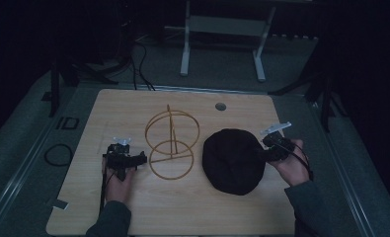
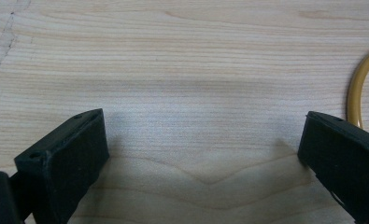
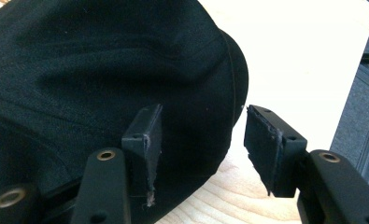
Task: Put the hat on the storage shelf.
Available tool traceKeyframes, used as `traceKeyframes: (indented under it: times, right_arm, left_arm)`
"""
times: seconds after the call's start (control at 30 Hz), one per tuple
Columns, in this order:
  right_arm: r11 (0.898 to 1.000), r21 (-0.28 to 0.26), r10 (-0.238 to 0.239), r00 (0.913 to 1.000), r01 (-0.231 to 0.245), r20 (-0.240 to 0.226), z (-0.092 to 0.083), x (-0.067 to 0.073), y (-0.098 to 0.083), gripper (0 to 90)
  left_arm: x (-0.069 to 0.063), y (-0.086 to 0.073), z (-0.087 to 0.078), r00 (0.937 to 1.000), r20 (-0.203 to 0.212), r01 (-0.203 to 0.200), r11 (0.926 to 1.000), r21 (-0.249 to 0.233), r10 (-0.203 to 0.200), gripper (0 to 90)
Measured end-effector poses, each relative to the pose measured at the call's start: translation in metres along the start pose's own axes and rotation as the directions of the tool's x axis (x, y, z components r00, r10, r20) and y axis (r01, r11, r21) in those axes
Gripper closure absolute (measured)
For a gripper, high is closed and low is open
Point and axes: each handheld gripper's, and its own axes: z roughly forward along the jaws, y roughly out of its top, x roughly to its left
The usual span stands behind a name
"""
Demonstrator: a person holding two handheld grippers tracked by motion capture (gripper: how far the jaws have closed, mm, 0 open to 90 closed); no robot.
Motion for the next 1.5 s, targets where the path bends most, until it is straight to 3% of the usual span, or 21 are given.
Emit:
traceKeyframes:
  times: [0.47, 0.93, 1.5]
  right_arm:
    - [1.000, 0.001, -0.019, 0.9979, 0.019, -0.062, 0.009, -0.005, 0.012, 45.3]
    - [0.998, 0.038, -0.045, 0.9961, 0.048, -0.076, 0.022, -0.012, 0.026, 45.0]
    - [0.997, 0.070, -0.008, 0.9912, 0.017, -0.132, 0.037, -0.030, 0.044, 44.5]
  left_arm:
    - [0.000, 0.000, 0.000, 1.0000, 0.000, 0.000, 1.0000, 0.000, 0.000, 1.2]
    - [0.000, 0.000, 0.000, 1.0000, 0.001, 0.002, 1.0000, 0.000, -0.002, 1.2]
    - [0.000, 0.000, 0.000, 1.0000, 0.000, 0.000, 1.0000, 0.000, 0.000, 1.2]
